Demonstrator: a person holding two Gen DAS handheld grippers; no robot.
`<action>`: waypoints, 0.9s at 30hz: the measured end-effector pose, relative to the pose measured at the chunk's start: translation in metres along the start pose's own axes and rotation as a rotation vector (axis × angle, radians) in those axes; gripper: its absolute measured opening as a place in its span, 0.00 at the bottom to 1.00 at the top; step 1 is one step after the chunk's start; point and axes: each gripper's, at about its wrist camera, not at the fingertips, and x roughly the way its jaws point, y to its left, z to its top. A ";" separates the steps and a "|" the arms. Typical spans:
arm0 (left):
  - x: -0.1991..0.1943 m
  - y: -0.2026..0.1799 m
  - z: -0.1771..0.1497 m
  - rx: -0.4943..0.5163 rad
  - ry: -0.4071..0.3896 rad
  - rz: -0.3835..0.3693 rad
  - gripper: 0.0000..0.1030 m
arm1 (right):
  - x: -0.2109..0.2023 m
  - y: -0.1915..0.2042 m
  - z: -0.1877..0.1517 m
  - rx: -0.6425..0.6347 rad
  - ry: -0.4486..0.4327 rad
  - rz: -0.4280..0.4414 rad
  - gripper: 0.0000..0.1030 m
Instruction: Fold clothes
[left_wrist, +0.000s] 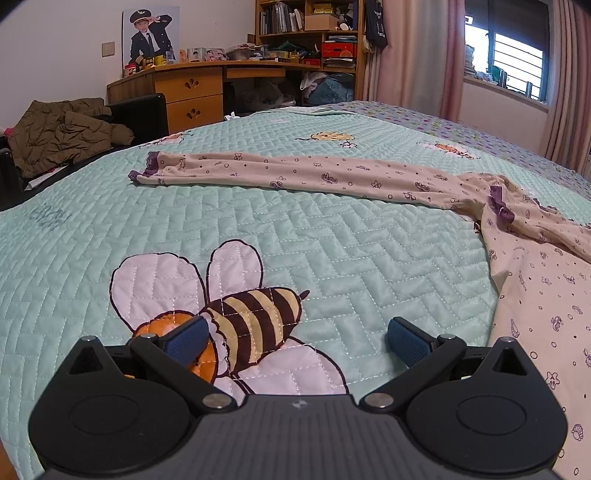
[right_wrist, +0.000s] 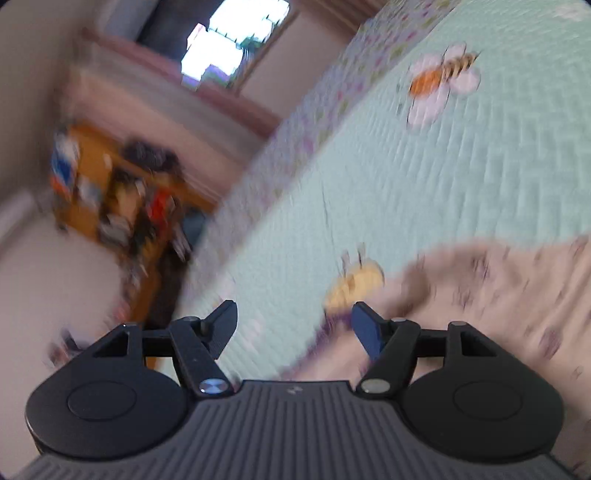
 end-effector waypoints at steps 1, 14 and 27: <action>0.000 0.000 0.000 0.000 0.001 0.000 0.99 | 0.007 -0.005 0.007 0.021 -0.020 -0.030 0.68; 0.001 0.001 0.001 -0.003 0.004 -0.003 0.99 | -0.085 -0.024 -0.056 -0.031 0.081 -0.025 0.70; -0.063 0.006 0.014 0.033 -0.087 -0.115 0.98 | -0.263 0.004 -0.222 -0.395 0.163 -0.137 0.75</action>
